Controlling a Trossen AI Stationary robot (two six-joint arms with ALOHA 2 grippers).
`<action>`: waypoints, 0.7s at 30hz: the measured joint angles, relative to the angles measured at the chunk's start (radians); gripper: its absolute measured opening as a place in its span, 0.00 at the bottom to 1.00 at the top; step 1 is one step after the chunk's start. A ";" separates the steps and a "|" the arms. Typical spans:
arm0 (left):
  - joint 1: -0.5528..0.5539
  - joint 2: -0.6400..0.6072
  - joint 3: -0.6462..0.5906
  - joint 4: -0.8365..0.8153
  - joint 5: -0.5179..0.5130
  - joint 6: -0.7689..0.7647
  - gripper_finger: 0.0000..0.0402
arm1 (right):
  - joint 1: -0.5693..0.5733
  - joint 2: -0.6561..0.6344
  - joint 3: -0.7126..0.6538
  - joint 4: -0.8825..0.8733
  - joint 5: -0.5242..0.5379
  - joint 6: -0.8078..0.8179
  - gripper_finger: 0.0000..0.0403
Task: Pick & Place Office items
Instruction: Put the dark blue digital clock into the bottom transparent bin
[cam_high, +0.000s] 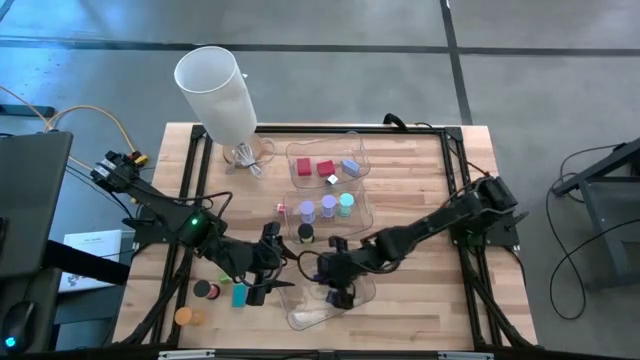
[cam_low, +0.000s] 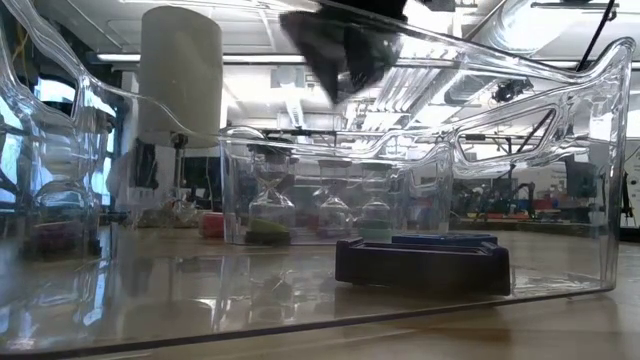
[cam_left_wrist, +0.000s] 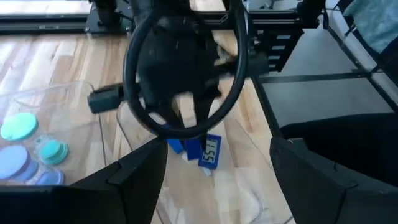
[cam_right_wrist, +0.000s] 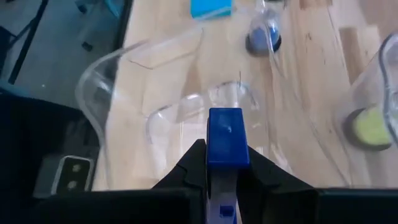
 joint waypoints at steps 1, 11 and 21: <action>-0.002 0.000 0.000 -0.007 0.000 -0.010 0.69 | -0.006 0.013 0.000 0.004 -0.003 0.009 0.09; -0.004 -0.001 0.000 -0.002 -0.001 -0.037 0.69 | -0.013 0.109 0.000 0.033 0.019 0.085 0.09; -0.004 -0.001 0.000 -0.004 0.003 -0.036 0.69 | -0.015 0.144 0.000 0.004 0.044 0.179 0.09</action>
